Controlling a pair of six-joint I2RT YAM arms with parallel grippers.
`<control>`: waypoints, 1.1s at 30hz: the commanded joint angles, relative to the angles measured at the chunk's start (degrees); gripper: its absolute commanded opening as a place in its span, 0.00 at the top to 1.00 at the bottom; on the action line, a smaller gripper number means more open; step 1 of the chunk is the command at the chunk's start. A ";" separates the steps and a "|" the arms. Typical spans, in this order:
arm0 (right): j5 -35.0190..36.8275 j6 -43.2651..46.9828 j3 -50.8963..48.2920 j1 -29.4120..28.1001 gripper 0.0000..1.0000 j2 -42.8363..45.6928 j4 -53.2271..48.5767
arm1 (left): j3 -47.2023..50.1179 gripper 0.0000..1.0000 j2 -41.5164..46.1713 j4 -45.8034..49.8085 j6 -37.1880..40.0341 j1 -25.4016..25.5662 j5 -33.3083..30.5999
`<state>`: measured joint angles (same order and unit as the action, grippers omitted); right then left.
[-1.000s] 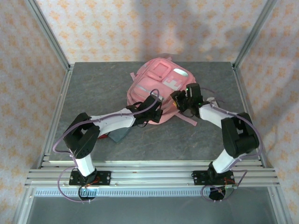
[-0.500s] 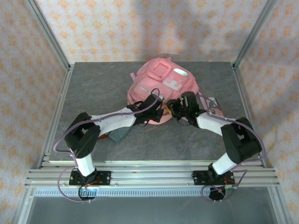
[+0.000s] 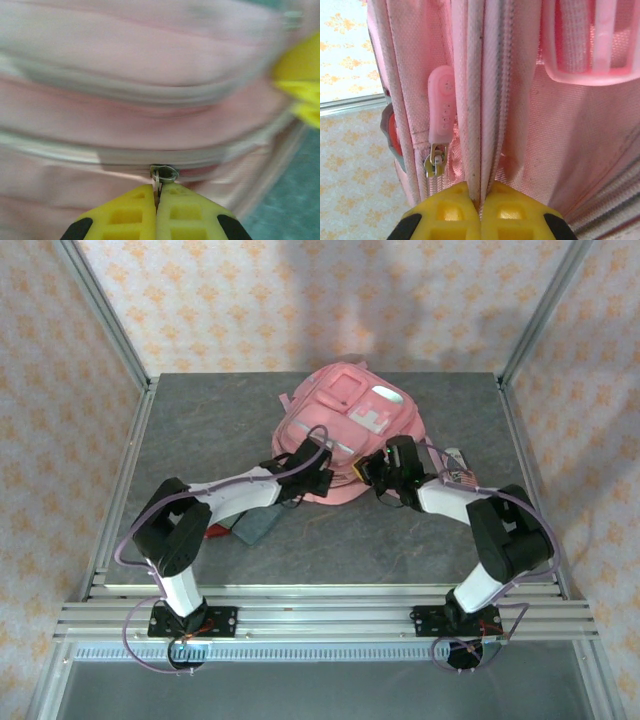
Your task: Pack the student bag
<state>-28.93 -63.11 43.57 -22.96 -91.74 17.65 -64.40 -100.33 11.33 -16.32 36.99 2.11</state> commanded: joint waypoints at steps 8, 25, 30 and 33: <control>3.35 2.21 -2.17 5.11 1.00 6.30 0.76 | 4.40 1.00 4.09 0.73 1.59 -12.10 -2.28; 2.48 8.15 13.79 12.16 0.96 1.40 -6.56 | 4.43 1.00 4.56 -3.92 -7.50 6.41 5.14; -3.54 3.44 6.33 10.92 0.68 3.15 3.97 | 2.41 1.00 1.28 -7.58 -9.16 8.57 5.36; -4.69 1.91 0.37 8.74 0.59 5.35 7.64 | 1.63 1.00 -0.35 -8.69 -9.73 8.62 6.23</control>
<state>-29.34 -58.87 48.07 -11.29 -89.34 18.65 -60.53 -98.96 5.54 -24.25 45.39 5.89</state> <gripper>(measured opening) 0.391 0.043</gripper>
